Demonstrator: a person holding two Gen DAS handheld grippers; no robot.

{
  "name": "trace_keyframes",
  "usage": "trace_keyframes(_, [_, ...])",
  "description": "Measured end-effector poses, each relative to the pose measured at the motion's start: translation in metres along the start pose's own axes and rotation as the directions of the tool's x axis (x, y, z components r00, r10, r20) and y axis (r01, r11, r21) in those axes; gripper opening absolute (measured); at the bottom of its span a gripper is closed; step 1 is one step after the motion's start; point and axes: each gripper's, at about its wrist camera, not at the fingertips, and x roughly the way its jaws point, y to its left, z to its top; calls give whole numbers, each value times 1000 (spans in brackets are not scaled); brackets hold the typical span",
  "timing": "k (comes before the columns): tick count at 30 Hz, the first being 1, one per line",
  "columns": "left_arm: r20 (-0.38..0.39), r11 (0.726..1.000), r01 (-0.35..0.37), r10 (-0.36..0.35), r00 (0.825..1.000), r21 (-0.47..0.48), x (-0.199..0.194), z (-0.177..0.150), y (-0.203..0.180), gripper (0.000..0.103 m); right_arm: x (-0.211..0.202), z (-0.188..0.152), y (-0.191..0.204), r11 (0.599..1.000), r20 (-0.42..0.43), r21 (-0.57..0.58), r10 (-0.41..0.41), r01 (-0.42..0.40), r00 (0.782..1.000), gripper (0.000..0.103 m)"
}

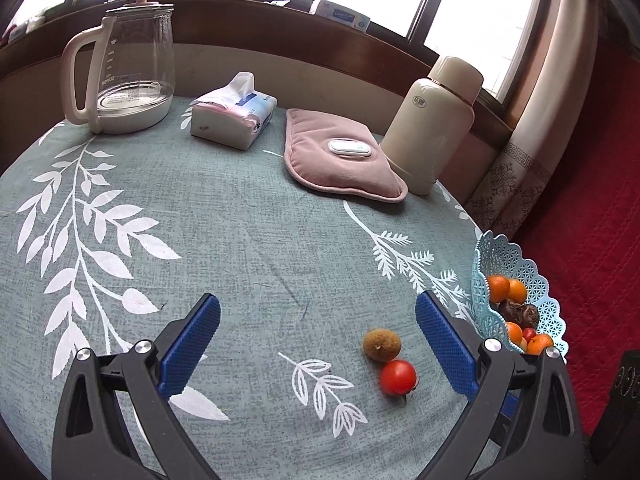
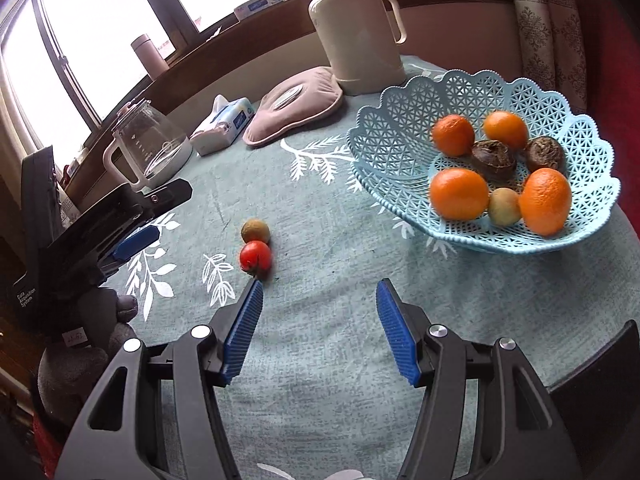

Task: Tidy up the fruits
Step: 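Grasp the red tomato with the right tool, then grasp the brown kiwi with the left tool while the right tool holds the tomato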

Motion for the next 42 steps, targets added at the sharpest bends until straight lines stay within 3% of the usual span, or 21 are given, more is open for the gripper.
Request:
trace_keyframes(6, [13,999,-11,12,1000,-35,0,0,15,97,21,7,27,997,-33,-73,7,-10,999,61])
trace_keyframes(14, [16,999,-33,33,999,-13,3,-5,17,97,51,15,50,991,-82,-130,1,-12,997,57])
trace_keyframes(26, [20,997,-27,29,999,-73,0,-4,31,97,79,21,65,976,-114,-213,-63,38,992,36])
trace_keyframes(30, [14,998,-21,22,1000,-67,3,-4,29,97,80,19,68,967,-99,-244,-96,69,990,26])
trace_keyframes(37, [9,999,-12,12,1000,-44,6,-7,23,97,67,17,55,979,-92,-193,-78,59,993,26])
trace_keyframes(42, [6,1000,-6,6,1000,24,9,-12,7,93,48,12,44,984,-68,-165,-82,70,994,26])
